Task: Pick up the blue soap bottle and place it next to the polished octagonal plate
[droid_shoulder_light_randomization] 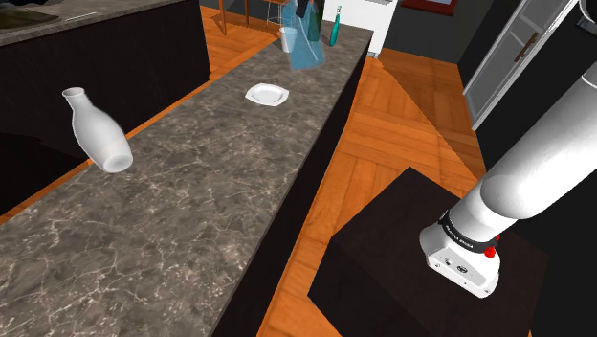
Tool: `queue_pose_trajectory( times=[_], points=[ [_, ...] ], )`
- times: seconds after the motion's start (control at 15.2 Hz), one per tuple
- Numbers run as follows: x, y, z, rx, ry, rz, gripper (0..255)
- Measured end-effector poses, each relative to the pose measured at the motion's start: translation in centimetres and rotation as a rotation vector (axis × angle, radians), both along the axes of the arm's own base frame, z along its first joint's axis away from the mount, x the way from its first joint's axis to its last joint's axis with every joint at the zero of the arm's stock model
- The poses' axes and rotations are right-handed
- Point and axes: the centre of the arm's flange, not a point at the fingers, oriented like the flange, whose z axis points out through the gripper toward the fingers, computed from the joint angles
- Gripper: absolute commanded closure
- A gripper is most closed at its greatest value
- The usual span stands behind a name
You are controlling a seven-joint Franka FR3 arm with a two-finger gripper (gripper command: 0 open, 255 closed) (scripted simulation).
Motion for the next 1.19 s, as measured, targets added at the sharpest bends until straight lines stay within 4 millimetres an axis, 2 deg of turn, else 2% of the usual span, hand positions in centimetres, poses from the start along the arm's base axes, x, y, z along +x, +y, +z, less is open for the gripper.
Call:
queue_pose_trajectory(
  times=[0.2,0.99,1.19],
  points=[
    [2.0,-3.6,-0.6,0.0,0.0,0.0,255],
    [10.2,-17.0,-0.2,0.0,0.0,0.001,255],
    [11.0,-18.9,-0.9,0.0,0.001,0.0,255]
  ],
)
